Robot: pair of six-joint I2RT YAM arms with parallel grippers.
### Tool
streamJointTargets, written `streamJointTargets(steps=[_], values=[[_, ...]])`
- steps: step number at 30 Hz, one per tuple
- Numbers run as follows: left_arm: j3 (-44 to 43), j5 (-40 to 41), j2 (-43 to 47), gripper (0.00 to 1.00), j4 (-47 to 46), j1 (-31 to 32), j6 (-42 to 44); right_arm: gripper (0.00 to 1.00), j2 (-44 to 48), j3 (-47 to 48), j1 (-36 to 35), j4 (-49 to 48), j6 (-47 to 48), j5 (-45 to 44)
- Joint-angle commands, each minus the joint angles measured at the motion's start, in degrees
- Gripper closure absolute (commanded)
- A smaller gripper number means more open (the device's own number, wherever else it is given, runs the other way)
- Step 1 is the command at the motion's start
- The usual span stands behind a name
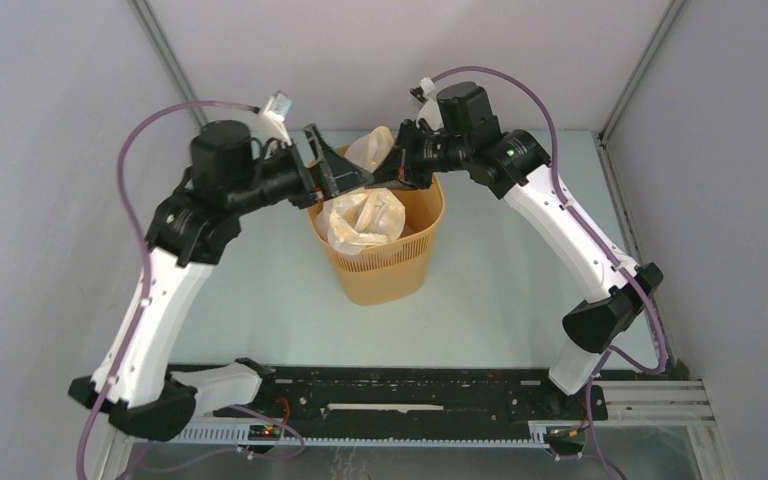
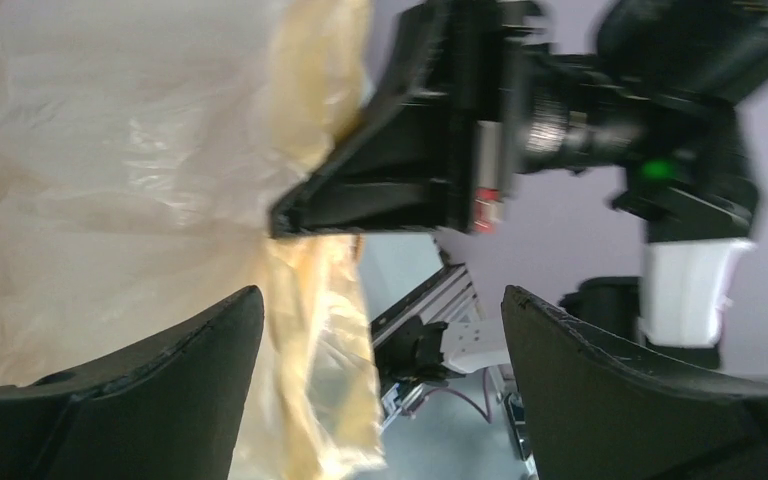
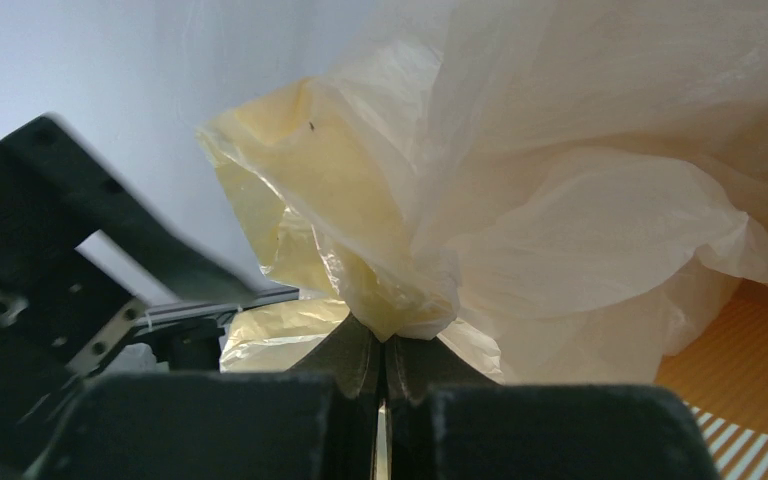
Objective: Put the trash bags into the trash bin
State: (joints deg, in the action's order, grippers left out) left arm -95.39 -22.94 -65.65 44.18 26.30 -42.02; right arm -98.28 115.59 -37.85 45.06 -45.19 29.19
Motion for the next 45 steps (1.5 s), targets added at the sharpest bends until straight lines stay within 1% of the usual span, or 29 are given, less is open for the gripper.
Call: streamJointTargets(steps=[1, 3, 7, 9, 11, 13, 14, 15, 18, 21, 23, 25, 27, 29, 30, 31, 32, 33, 34, 37, 39, 41, 45], values=[[-4.62, 2.22, -1.99, 0.07, 5.70, 0.28, 3.13, 1.00, 0.00, 2.24, 0.80, 0.13, 2.80, 2.06], [-8.30, 5.52, -4.58, 0.10, 11.05, 0.33, 5.38, 1.00, 0.01, 2.39, 1.14, -0.40, 2.82, 2.49], [-14.28, 9.32, -9.58, 0.26, 19.10, 0.53, 9.42, 1.00, 0.40, 2.46, 2.07, -1.12, 2.90, 2.95], [-15.22, 8.67, -10.73, 0.32, 20.76, 0.88, 10.72, 1.00, 0.67, 2.45, 2.69, -1.23, 2.91, 3.25], [-14.84, 7.12, -10.69, 0.41, 20.62, 1.30, 11.55, 1.00, 0.85, 2.46, 3.23, -1.20, 3.20, 3.33], [-13.91, 6.18, -10.20, 0.46, 19.93, 1.47, 11.82, 1.00, 0.98, 2.54, 3.66, -1.16, 3.47, 3.37], [-13.50, 5.75, -10.00, 0.47, 19.63, 1.47, 11.91, 1.00, 0.98, 2.66, 3.92, -1.16, 3.60, 3.37], [-13.36, 5.08, -9.95, 0.45, 19.41, 1.47, 11.97, 1.00, 1.06, 2.69, 4.15, -1.06, 3.69, 3.41], [-13.40, 2.34, -10.88, 0.34, 19.12, 1.47, 12.05, 1.00, 1.05, 3.18, 4.55, -1.13, 3.79, 3.42], [-13.55, 0.98, -11.43, 0.26, 18.00, 1.63, 11.45, 1.00, 0.71, 3.50, 4.30, -1.20, 3.87, 3.44], [-13.59, 0.57, -11.70, 0.25, 17.02, 1.81, 11.08, 1.00, 0.51, 3.58, 3.98, -1.20, 3.71, 3.66], [-13.73, 1.32, -12.24, 0.34, 17.24, 1.91, 10.84, 1.00, 0.46, 3.80, 3.56, -1.12, 3.66, 3.49], [-13.54, 2.56, -13.09, 0.48, 18.16, 1.91, 10.66, 1.00, 0.70, 3.85, 3.24, -1.20, 3.78, 3.13], [-13.30, 3.18, -13.19, 0.60, 17.95, 1.55, 10.21, 0.98, 0.93, 3.81, 3.21, -0.88, 3.98, 2.97], [-12.93, 3.23, -12.89, 0.68, 17.36, 1.03, 9.70, 0.96, 1.04, 3.73, 3.34, -0.52, 4.19, 2.81], [-12.20, 3.10, -12.43, 0.78, 16.44, 0.27, 8.92, 0.93, 1.17, 3.39, 3.57, -0.20, 4.41, 2.91], [-11.55, 2.77, -11.81, 0.86, 15.35, -0.67, 7.81, 0.86, 1.55, 2.84, 3.91, -0.29, 4.68, 3.50], [-9.78, 2.29, -10.92, 0.92, 13.93, -1.75, 6.69, 0.79, 2.00, 1.81, 4.42, -0.61, 4.68, 4.30], [-8.15, 1.77, -9.92, 0.95, 12.33, -2.83, 5.56, 0.71, 2.61, 0.58, 5.02, -1.15, 4.44, 5.22], [-0.90, -1.41, -5.90, 0.96, 5.36, -5.27, 2.34, 0.48, 5.41, -3.57, 6.33, -3.74, 3.97, 6.39], [4.40, -3.30, -2.71, 0.97, 0.06, -6.20, 0.20, 0.37, 7.33, -6.44, 6.89, -5.48, 3.67, 5.90], [10.06, -6.44, 0.36, 0.97, -5.46, -7.57, -2.68, 0.31, 8.94, -9.13, 7.43, -7.56, 2.89, 5.81], [19.30, -9.10, 5.31, 0.99, -13.74, -10.00, -7.79, 0.29, 10.36, -13.50, 7.79, -10.93, 0.95, 6.75]])
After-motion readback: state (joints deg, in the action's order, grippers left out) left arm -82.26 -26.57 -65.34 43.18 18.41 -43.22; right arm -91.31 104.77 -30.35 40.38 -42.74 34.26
